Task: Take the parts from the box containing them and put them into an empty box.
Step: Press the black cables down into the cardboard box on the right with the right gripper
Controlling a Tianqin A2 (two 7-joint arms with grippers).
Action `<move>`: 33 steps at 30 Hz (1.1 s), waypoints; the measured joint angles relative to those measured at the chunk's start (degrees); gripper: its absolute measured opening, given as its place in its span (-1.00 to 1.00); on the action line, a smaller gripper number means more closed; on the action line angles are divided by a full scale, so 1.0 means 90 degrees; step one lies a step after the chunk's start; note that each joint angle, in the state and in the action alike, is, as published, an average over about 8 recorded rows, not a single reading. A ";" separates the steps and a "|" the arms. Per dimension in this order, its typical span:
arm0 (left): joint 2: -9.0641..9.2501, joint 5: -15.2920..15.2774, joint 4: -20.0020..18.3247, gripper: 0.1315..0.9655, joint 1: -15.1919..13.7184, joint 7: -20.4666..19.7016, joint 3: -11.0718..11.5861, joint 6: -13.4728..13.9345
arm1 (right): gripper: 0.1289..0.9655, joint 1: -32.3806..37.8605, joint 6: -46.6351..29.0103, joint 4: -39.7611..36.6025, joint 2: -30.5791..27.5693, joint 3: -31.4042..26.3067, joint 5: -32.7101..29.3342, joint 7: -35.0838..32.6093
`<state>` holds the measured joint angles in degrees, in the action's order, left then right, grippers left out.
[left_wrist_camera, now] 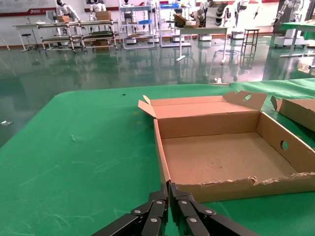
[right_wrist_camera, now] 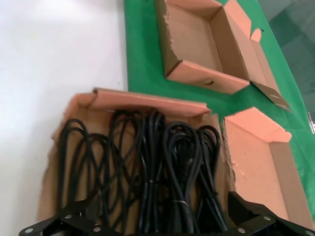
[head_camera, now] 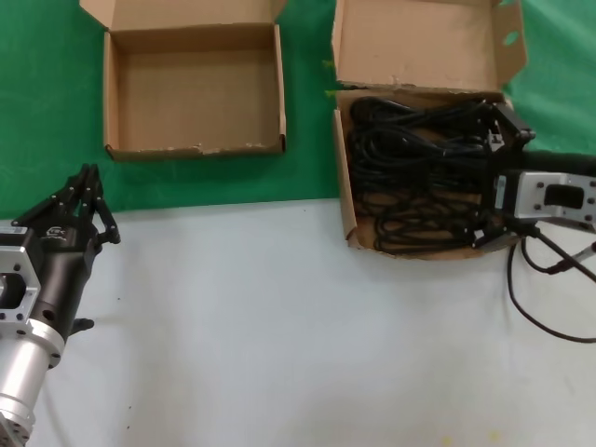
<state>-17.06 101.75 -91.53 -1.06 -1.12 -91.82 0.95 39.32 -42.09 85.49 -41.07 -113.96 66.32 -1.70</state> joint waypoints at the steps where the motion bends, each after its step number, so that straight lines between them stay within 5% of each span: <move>1: 0.0000 0.0000 0.0000 -0.87 0.0000 0.0000 0.0000 0.0000 | 0.88 0.0044 0.0000 -0.0054 0.0032 -0.0008 -0.0033 -0.0011; 15: 0.0000 0.0000 0.0000 -0.96 0.0000 0.0000 0.0000 0.0000 | 0.58 0.0249 0.0074 -0.0467 0.0309 -0.0065 -0.0202 -0.0175; 33: 0.0000 0.0000 0.0000 -0.97 0.0000 0.0000 0.0000 0.0000 | -0.36 0.0427 0.0298 -0.0733 0.0500 -0.0179 -0.0540 -0.0695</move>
<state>-17.06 101.75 -91.53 -1.06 -1.12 -91.82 0.96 43.16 -39.41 78.89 -36.56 -115.57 61.46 -7.95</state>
